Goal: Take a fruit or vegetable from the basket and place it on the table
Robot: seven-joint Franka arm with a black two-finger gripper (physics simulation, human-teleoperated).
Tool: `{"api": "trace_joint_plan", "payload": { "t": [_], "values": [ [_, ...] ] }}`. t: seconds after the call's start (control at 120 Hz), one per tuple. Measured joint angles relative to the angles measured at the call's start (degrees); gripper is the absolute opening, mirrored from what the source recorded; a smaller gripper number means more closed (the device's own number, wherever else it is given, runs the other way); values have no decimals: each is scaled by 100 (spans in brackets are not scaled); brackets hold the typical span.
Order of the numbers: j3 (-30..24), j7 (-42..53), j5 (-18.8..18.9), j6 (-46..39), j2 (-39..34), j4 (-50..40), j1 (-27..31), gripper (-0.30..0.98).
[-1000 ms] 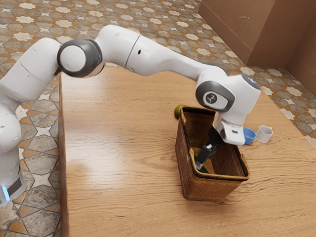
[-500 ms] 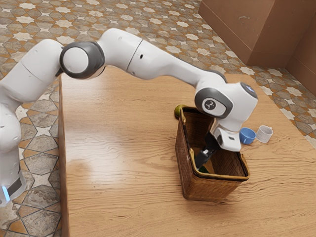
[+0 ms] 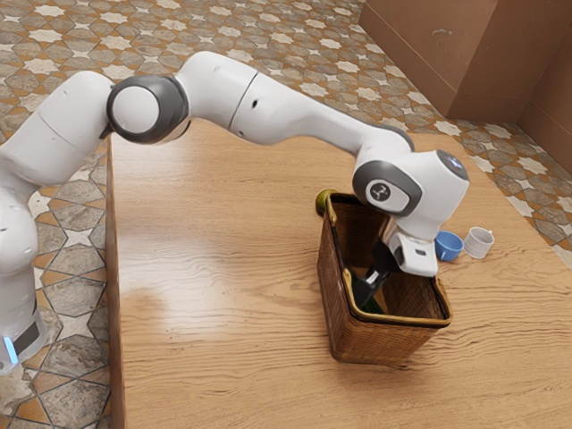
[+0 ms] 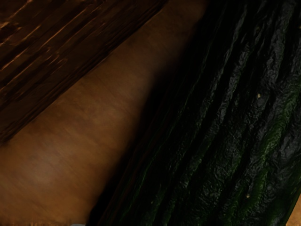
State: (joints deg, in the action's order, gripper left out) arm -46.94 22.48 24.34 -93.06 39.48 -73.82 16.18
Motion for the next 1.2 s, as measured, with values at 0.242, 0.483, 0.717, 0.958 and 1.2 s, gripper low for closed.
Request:
{"api": "trace_joint_plan", "payload": {
  "t": [0.242,0.483,0.717,0.958,1.2],
  "values": [
    [-307,-160,420,347,-98,125,-50,31],
    [-781,-351,951,1109,-212,385,-37,20],
    [-1278,-532,1634,1885,-1002,674,36,17],
    [823,-766,193,2101,-3002,223,427,15],
    [1806,-929,-1470,1602,-4891,-1750,1822,13]
  ]
}}
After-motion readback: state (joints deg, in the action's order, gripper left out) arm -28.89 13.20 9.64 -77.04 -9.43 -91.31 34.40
